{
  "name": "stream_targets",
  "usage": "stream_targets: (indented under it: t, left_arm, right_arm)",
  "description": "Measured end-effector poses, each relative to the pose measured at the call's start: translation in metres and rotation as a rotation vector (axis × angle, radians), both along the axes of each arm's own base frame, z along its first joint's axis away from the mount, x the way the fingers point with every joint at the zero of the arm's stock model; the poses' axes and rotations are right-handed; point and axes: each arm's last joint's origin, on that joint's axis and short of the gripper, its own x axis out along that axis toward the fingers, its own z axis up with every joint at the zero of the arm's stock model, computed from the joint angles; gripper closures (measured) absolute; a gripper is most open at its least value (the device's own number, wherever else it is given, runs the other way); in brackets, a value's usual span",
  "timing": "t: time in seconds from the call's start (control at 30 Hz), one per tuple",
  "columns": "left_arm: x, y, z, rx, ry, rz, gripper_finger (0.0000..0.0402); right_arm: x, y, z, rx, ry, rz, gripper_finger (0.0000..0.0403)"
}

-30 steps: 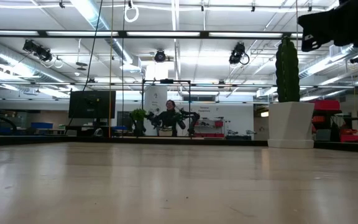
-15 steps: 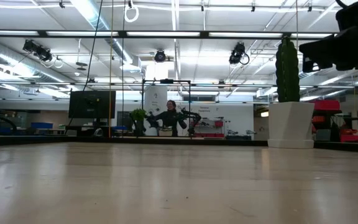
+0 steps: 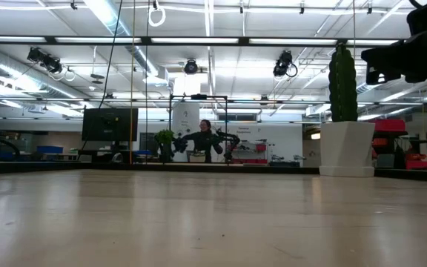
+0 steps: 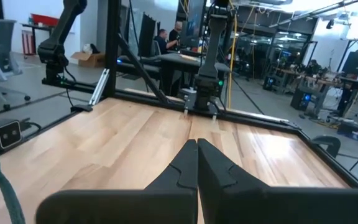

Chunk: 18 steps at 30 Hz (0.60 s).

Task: Pick & Place Garden tools in Gardening bag
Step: Return to Home Position

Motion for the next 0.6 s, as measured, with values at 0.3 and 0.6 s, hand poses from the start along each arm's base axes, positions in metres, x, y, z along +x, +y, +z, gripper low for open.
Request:
stream_targets:
  t: [0.3,0.6]
  left_arm:
    - [0.0,0.0,0.0,0.0,0.0,0.0,0.0372]
    - [0.0,0.0,0.0,0.0,0.0,0.0,0.0372]
  right_arm:
    - [-0.0043,-0.0002,0.0006,-0.003,-0.016,0.0,0.0402]
    - [-0.004,-0.0019,-0.0004,0.032,-0.002,-0.058,0.04]
